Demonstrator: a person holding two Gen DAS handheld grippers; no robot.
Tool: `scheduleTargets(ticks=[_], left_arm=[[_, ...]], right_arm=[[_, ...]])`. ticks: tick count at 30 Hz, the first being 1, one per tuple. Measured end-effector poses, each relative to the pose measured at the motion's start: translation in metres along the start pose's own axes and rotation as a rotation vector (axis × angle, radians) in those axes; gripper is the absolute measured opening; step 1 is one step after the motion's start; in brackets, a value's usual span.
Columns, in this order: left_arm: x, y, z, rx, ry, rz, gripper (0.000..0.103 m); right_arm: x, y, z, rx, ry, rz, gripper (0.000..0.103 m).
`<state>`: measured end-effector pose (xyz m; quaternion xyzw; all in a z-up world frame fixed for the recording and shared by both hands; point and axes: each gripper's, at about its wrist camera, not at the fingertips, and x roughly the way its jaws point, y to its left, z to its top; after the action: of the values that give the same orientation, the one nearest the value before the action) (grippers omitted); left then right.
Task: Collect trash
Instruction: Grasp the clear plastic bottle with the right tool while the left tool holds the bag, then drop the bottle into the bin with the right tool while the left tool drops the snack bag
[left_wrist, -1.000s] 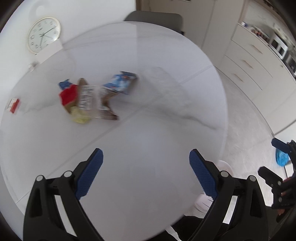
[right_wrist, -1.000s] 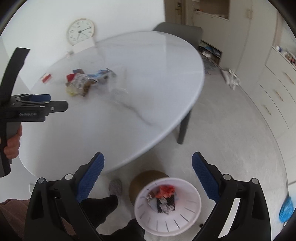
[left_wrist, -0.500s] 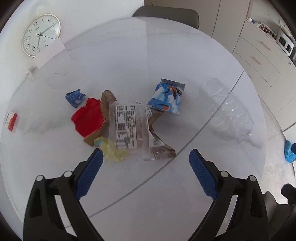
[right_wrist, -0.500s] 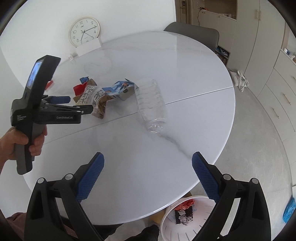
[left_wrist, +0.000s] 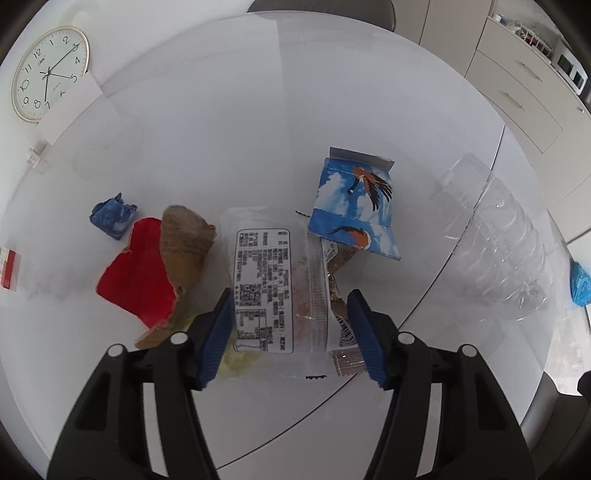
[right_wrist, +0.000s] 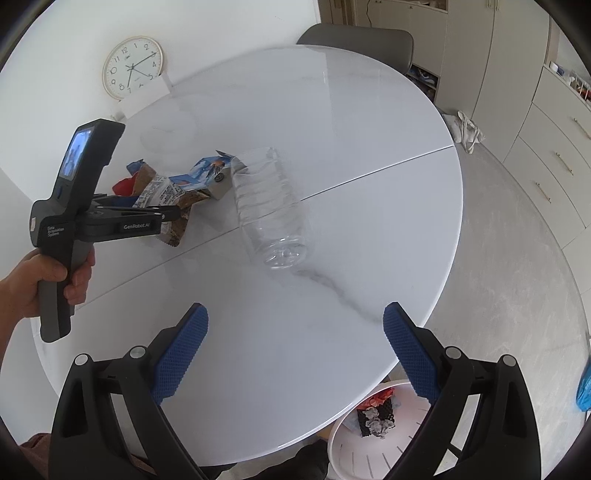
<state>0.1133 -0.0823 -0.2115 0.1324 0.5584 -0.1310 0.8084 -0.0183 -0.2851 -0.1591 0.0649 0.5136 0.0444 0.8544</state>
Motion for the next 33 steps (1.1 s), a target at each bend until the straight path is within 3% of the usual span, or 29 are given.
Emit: scheduleTargets(ticks=[10, 19, 20, 23, 27, 33], left_arm=[[-0.028, 0.016, -0.013, -0.075, -0.025, -0.044, 0.054], [-0.057, 0.037, -0.046, -0.173, -0.035, -0.082, 0.053], [-0.06, 0.039, -0.05, -0.18, -0.039, -0.085, 0.053], [-0.069, 0.044, -0.057, -0.188, -0.05, -0.086, 0.053], [-0.081, 0.047, -0.063, -0.182, -0.064, -0.086, 0.053], [-0.106, 0.035, -0.072, -0.129, -0.091, -0.104, 0.053]], right_arm=[[0.021, 0.008, 0.049, -0.042, -0.02, 0.014, 0.095], [0.107, 0.045, 0.092, -0.179, 0.146, -0.044, 0.095], [0.112, 0.047, 0.093, -0.189, 0.159, -0.055, 0.092], [0.125, 0.049, 0.092, -0.201, 0.207, -0.065, 0.062], [0.115, 0.043, 0.091, -0.157, 0.198, -0.026, 0.062], [0.056, 0.017, 0.07, -0.052, 0.113, 0.023, 0.062]])
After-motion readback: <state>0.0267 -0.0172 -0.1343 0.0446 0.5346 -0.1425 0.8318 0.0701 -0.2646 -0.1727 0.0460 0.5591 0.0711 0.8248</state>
